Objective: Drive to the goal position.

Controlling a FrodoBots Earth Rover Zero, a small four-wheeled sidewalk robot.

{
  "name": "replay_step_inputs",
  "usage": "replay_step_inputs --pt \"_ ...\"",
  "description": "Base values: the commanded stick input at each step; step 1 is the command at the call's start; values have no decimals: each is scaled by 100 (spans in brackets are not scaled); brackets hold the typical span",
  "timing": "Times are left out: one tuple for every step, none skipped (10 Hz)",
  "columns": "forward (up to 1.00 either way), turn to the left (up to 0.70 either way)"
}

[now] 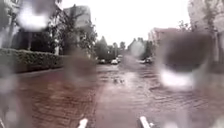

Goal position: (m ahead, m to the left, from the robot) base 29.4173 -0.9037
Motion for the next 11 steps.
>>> replay_step_inputs --pt "70 0" --pt "70 0" --pt "70 0" --pt "70 0" --pt "70 0" --pt "70 0" --pt "70 0" --pt "70 0" --pt "70 0" --pt "70 0" --pt "70 0"
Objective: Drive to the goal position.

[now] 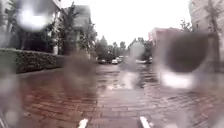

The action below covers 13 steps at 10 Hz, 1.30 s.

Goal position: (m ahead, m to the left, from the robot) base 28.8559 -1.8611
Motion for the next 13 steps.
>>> replay_step_inputs --pt "70 0" --pt "70 0" --pt "70 0" --pt "70 0" --pt "70 0" --pt "70 0" --pt "0 0" --pt "0 0" --pt "0 0" --pt "0 0" --pt "0 0" --pt "0 0" --pt "0 0"
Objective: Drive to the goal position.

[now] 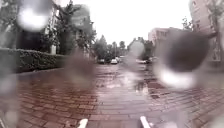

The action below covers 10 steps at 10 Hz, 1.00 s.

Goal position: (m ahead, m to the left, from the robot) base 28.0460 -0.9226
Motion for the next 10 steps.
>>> replay_step_inputs --pt "0 0" --pt "0 0" --pt "14 0" --pt "45 0" --pt "45 0" --pt "45 0" --pt "45 0" --pt "45 0" --pt "45 0" --pt "45 0"
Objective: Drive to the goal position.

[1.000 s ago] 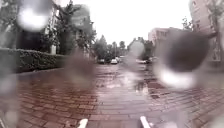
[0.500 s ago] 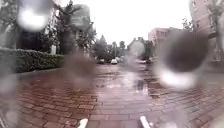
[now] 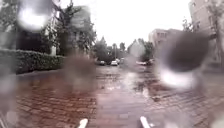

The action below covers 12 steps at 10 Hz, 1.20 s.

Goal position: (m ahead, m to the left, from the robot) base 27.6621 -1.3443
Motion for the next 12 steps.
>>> replay_step_inputs --pt "8 0" --pt "0 0" --pt "0 0" --pt "0 0" --pt "0 0" --pt "0 0" --pt "0 0" --pt "0 0" --pt "0 0" --pt "0 0" --pt "38 0" --pt "45 0"
